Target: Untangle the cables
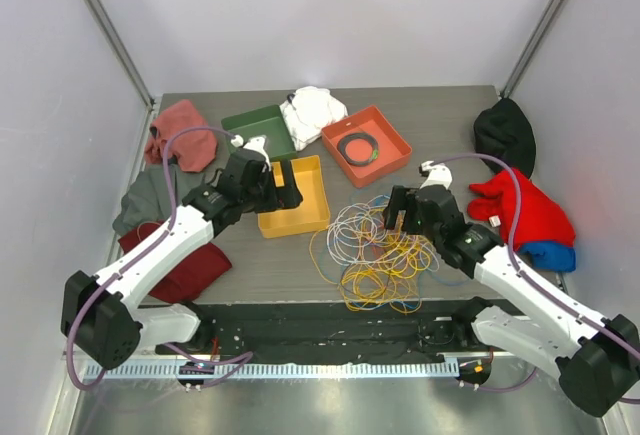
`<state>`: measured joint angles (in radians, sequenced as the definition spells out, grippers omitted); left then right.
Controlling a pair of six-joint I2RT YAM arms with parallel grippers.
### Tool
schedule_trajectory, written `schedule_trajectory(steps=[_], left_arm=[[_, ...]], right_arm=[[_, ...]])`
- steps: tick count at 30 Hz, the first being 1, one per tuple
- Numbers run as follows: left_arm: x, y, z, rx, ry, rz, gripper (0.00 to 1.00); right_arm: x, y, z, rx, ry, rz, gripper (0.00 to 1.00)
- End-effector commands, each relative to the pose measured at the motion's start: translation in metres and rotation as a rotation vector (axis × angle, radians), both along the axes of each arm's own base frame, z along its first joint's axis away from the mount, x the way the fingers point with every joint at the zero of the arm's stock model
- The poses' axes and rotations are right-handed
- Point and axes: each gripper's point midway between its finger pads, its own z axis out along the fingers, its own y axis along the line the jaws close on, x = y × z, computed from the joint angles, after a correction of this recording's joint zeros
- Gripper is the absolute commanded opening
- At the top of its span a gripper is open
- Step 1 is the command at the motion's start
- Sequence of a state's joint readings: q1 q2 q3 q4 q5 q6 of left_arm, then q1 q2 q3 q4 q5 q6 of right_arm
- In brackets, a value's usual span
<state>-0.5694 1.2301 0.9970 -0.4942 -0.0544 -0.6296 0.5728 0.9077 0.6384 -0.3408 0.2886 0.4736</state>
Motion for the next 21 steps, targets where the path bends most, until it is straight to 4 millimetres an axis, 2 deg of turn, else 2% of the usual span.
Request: schedule_trajectory(steps=[1, 5, 6, 9, 13, 17, 21], left_arm=[[-0.003, -0.009, 0.018, -0.094, -0.068, -0.023, 0.98], [-0.006, -0.014, 0.017, -0.118, -0.056, -0.045, 0.98], [-0.007, -0.014, 0.016, -0.118, -0.052, -0.047, 0.98], [-0.009, -0.015, 0.014, -0.125, -0.044, -0.055, 0.98], [-0.01, -0.014, 0.015, -0.129, -0.054, -0.053, 0.98], [-0.011, -0.013, 0.013, -0.126, -0.053, -0.053, 0.98], [-0.012, -0.013, 0.011, -0.124, -0.047, -0.053, 0.98]], right_arm=[[-0.002, 0.028, 0.001, 0.077, -0.004, 0.081, 0.88], [-0.001, 0.044, -0.014, 0.042, 0.035, 0.117, 0.86], [-0.001, 0.046, -0.023, 0.023, 0.062, 0.117, 0.84], [0.004, 0.045, -0.036, 0.01, 0.078, 0.091, 0.76], [0.014, 0.047, -0.043, 0.013, 0.058, 0.06, 0.63], [0.019, 0.049, -0.051, -0.003, 0.066, 0.054, 0.56], [0.024, 0.053, -0.058, -0.013, 0.076, 0.062, 0.54]])
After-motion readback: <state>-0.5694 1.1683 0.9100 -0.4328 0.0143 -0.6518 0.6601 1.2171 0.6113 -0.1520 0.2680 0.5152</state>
